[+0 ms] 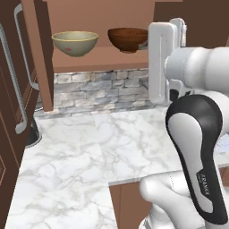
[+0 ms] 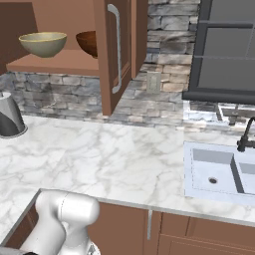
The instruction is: Open the cabinet. Pick the bowls from the counter and place them in the cabinet. Then close the cabinet.
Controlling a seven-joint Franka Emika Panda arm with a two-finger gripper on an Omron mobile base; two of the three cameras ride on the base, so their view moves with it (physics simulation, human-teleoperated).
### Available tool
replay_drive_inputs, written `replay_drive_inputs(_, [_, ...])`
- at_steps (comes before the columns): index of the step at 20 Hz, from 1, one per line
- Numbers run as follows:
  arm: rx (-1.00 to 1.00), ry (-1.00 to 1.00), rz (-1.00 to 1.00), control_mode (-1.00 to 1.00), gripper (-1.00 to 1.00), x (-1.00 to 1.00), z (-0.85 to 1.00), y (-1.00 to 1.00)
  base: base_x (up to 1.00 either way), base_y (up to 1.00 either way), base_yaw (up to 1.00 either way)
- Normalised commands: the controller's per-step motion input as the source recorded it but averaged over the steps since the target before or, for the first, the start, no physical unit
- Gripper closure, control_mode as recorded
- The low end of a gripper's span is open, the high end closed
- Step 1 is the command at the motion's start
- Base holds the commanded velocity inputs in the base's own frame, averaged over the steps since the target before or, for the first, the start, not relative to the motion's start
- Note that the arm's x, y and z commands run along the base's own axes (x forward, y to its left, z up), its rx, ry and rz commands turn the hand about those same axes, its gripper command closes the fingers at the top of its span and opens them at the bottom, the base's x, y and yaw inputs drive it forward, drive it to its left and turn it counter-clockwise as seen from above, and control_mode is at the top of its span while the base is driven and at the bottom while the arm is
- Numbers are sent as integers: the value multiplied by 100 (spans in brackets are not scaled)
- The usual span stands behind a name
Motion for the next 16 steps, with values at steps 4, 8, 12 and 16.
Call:
replay_drive_inputs(4, [0,2,0,-100,-100,-51,-9,0,0,0,0])
replay_drive_inputs(8, [0,0,0,-100,-100,-49,-6,11,0,0,0])
replay_drive_inputs(12, [0,0,-1,-100,-100,-40,-11,23,0,0,0])
replay_drive_inputs(16, [0,0,-3,-100,-100,-29,-16,33,0,0,0])
